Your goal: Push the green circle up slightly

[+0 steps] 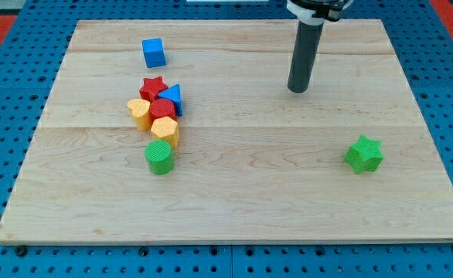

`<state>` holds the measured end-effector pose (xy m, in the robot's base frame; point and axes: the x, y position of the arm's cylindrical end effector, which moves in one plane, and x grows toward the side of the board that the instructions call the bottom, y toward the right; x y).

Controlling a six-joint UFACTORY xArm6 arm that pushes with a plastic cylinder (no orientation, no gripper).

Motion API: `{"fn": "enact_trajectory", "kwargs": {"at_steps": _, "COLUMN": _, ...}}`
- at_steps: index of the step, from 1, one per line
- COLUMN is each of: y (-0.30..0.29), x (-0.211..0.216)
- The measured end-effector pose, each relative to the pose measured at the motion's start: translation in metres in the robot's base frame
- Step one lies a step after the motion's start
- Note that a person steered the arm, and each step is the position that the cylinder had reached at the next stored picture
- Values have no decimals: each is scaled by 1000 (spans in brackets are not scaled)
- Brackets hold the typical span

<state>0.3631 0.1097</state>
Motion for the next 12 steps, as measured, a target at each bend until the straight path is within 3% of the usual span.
{"fn": "enact_trajectory", "kwargs": {"at_steps": 5, "y": -8, "x": -9}}
{"fn": "enact_trajectory", "kwargs": {"at_steps": 7, "y": -70, "x": 128}}
{"fn": "enact_trajectory", "kwargs": {"at_steps": 8, "y": -147, "x": 189}}
{"fn": "enact_trajectory", "kwargs": {"at_steps": 9, "y": -220, "x": 186}}
{"fn": "enact_trajectory", "kwargs": {"at_steps": 12, "y": -195, "x": 146}}
